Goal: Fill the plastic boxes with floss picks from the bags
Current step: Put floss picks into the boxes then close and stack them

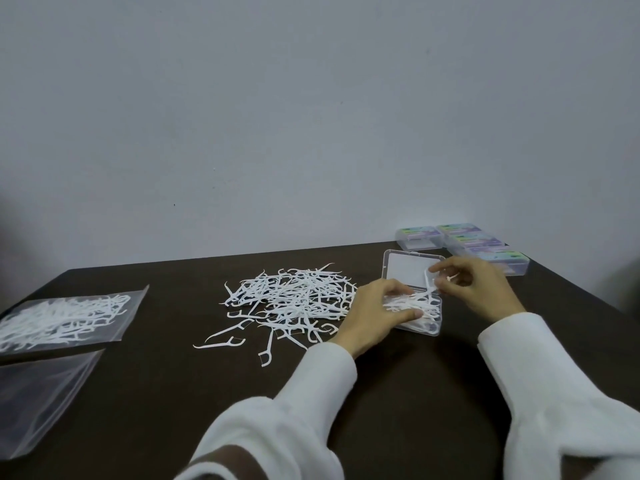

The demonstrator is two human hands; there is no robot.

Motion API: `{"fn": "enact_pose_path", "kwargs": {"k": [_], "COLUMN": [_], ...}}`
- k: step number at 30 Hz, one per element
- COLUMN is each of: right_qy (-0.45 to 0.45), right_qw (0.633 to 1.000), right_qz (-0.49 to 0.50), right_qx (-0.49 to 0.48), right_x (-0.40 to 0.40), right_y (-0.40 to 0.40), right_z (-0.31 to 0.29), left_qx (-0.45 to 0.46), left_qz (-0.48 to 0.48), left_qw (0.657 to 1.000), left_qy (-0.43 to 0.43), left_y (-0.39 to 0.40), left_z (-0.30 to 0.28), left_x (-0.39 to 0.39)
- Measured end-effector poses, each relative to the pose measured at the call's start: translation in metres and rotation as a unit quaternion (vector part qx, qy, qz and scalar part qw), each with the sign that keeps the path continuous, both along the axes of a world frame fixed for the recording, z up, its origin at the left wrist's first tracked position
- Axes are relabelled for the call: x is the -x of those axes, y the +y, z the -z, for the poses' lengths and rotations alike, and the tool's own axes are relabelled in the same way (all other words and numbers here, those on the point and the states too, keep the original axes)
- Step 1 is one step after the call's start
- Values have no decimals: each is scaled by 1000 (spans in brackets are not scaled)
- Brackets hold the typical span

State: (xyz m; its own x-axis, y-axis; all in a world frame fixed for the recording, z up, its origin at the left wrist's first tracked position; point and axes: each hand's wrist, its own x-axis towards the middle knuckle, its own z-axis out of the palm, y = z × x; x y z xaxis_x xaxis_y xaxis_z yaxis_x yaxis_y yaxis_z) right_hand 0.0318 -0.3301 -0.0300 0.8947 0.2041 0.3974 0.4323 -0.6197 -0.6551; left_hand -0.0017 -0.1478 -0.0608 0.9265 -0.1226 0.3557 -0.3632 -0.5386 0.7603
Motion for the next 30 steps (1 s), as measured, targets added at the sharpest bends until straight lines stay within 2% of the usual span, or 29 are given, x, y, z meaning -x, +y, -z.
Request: {"fn": "enact_pose_path", "kwargs": {"k": [5,9,17,24,30], "right_qy": [13,-7,-18,0,-8], "right_qw": [1000,999,992,992,984], "right_qz": [7,35,65,59,76], "right_qx": [19,-25,-111,-113,-158], "right_x": [-3,-3,0,0,-2], "right_y": [1,-2,-2,0,-4], "right_z": [3,0,-4,-3,-4], "left_qx": [21,36,-17,24,79], "left_qz": [1,4,8,6,-10], "left_qw": [1000,999,1000,1000,997], "left_qy": [-6,-2,-20,-19,-16], "left_y": [1,2,20,22,23], "left_z": [1,-2,-7,-10,-13], "left_x": [0,1,2,1,1]}}
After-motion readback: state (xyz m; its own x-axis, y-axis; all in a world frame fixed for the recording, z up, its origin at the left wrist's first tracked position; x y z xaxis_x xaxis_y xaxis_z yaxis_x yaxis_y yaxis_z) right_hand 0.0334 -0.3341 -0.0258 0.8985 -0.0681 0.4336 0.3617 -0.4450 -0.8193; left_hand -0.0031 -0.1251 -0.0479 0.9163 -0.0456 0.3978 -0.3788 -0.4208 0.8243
